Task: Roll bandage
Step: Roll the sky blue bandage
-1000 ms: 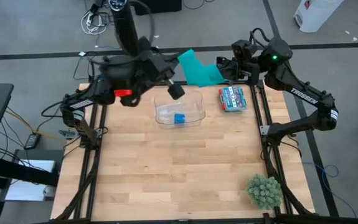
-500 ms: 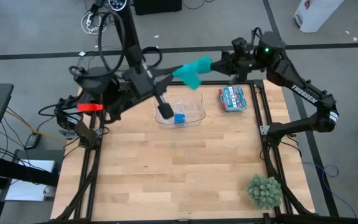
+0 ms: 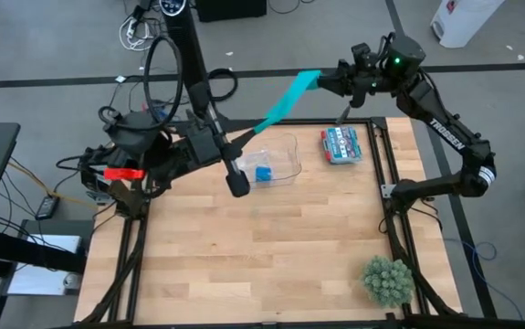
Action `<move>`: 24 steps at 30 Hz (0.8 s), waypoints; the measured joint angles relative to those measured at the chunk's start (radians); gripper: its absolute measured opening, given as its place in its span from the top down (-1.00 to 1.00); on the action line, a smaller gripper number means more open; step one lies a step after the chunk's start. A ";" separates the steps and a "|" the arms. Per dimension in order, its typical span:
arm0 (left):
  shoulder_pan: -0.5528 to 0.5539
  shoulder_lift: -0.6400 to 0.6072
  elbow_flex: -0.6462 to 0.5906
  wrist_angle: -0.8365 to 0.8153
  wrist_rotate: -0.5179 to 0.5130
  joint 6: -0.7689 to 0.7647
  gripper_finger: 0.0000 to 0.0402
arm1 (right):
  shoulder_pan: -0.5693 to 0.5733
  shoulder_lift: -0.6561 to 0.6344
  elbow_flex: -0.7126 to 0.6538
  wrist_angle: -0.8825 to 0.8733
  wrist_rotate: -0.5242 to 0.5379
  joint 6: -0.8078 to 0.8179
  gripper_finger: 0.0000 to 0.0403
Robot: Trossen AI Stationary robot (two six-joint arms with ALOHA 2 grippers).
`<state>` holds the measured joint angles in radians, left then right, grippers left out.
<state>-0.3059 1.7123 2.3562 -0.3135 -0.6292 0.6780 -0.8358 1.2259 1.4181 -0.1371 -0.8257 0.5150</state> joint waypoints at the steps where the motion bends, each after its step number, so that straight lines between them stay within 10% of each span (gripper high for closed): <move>1: -0.005 0.000 0.000 -0.002 -0.001 0.000 0.98 | -0.014 0.000 0.000 0.000 -0.005 0.004 1.00; 16: -0.013 0.052 0.000 -0.164 -0.005 -0.169 0.94 | -0.089 -0.001 0.000 0.293 -0.065 0.226 1.00; 24: 0.008 0.079 0.000 -0.289 0.010 -0.482 0.35 | -0.076 -0.009 0.000 0.294 -0.088 0.233 1.00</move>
<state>-0.2976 1.7908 2.3558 -0.6023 -0.6197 0.1965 -0.9119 1.2172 1.4178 0.1568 -0.9133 0.7482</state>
